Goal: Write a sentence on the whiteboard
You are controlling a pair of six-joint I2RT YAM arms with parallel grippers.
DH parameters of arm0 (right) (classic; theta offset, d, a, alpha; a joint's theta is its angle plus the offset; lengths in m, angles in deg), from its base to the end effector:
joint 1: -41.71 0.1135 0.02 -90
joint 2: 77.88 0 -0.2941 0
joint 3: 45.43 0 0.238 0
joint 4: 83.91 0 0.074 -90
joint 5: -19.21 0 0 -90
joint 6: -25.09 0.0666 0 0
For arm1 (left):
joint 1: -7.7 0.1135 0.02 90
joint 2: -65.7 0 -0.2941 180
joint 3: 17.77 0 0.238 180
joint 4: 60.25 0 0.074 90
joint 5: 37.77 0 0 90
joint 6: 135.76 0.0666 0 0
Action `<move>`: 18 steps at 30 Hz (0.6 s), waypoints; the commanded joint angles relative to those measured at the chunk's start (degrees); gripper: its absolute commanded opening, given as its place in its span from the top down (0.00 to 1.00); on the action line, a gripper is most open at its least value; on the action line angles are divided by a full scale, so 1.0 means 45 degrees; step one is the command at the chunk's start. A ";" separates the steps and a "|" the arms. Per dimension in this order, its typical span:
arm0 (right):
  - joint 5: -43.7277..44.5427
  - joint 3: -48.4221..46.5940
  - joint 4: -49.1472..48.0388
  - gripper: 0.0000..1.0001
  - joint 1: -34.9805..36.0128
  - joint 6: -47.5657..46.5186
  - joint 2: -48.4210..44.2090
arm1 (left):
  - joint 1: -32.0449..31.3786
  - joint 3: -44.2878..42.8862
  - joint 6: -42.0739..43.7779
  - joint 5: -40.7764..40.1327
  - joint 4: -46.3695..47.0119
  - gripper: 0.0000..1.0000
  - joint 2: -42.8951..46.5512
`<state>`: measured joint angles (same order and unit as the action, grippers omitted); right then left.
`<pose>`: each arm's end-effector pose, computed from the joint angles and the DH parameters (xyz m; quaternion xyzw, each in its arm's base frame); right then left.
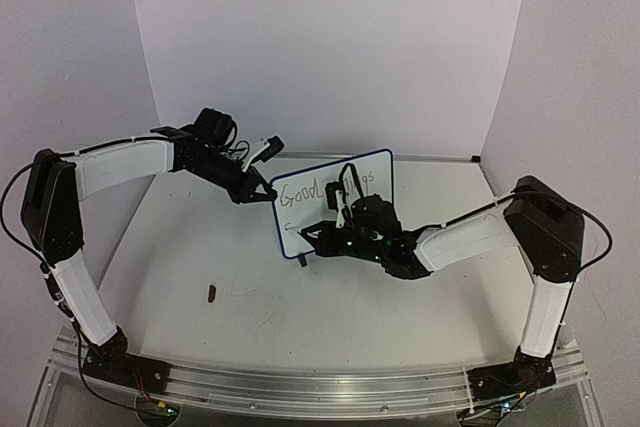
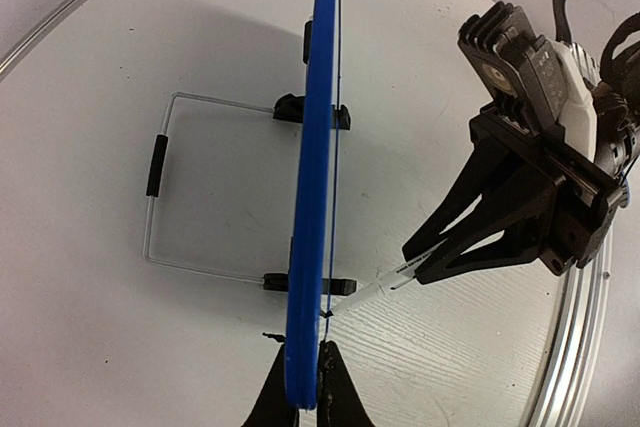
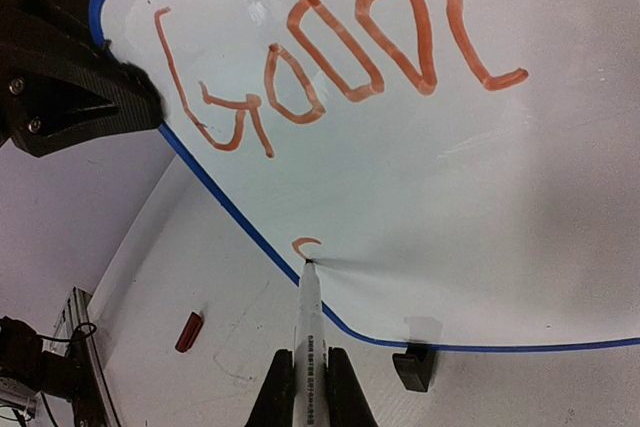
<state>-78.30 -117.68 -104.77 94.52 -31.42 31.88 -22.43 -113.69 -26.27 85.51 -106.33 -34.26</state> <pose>0.2605 0.3577 0.2052 -0.1729 0.7824 0.4459 0.3989 0.3202 -0.2281 0.2869 0.4666 0.7766 -0.2983 0.3004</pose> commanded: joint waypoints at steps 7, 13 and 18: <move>0.1139 -0.0130 -0.0002 1.00 -0.0086 0.0033 -0.0140 | -0.0105 0.0141 0.0572 -0.1379 -0.1140 1.00 -0.0423; 0.1307 -0.0009 0.0003 1.00 -0.0081 0.0002 -0.0330 | -0.0102 0.0127 0.0586 -0.1370 -0.1144 1.00 -0.0423; 0.1414 0.0133 -0.0012 1.00 -0.0092 -0.0012 -0.0511 | -0.0115 0.0136 0.0572 -0.1363 -0.1138 1.00 -0.0405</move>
<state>-77.12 -117.62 -104.58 94.79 -31.42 31.77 -22.42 -113.69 -26.27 85.49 -106.31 -34.26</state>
